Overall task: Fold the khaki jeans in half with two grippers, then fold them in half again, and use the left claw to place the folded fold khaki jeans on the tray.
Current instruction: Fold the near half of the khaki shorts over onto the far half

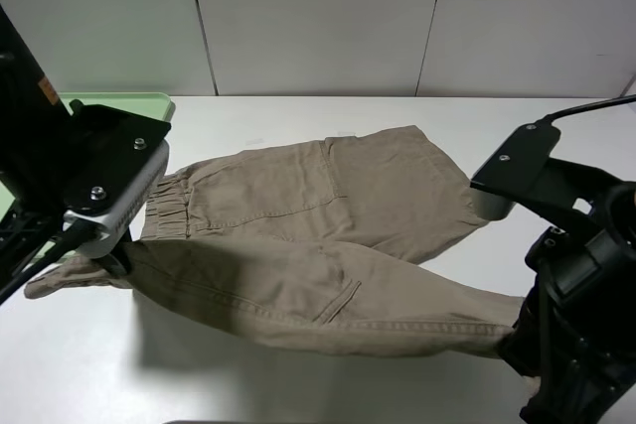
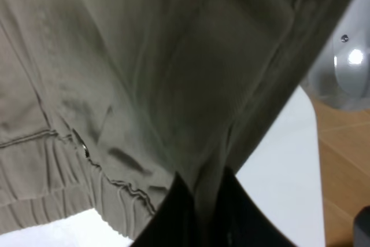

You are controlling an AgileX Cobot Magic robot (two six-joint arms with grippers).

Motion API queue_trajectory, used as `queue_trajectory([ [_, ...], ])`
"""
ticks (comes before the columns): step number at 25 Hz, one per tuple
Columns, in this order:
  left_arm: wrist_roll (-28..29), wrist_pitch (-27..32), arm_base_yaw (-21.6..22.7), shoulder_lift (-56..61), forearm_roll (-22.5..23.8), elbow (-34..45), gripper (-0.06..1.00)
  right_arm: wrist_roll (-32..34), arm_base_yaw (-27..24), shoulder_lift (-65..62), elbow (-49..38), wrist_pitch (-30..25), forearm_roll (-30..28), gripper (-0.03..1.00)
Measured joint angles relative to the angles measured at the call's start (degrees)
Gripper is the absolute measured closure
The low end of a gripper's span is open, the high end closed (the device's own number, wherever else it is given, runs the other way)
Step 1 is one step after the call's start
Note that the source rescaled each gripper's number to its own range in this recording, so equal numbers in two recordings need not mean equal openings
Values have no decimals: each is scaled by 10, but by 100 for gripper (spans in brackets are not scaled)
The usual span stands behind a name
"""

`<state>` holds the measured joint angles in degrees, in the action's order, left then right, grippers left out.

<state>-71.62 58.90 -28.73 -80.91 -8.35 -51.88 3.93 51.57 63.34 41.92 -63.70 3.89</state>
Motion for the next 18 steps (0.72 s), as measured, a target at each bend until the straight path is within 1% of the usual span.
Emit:
queue_trajectory([
  [1,1,-3,0,1,1,0,94,0,0,0,0,0,0,97],
  [2,1,-10,0,1,2,0,94,0,-4,0,1,0,-22,97],
  [4,2,-27,0,1,7,0,94,0,-24,0,11,0,-39,97],
  [6,11,-49,0,1,14,0,94,-2,-58,0,35,4,-58,97],
  [8,28,-76,0,1,23,0,94,-15,-109,3,65,12,-63,97],
  [12,73,-130,0,1,28,0,94,-73,-207,43,133,20,-52,97],
  [14,90,-157,0,1,28,-1,94,-103,-244,82,165,20,-48,97],
  [15,90,-157,0,1,28,-1,94,-112,-261,103,183,20,-46,97],
  [18,113,-208,0,1,31,-1,94,-135,-290,163,231,20,-47,97],
])
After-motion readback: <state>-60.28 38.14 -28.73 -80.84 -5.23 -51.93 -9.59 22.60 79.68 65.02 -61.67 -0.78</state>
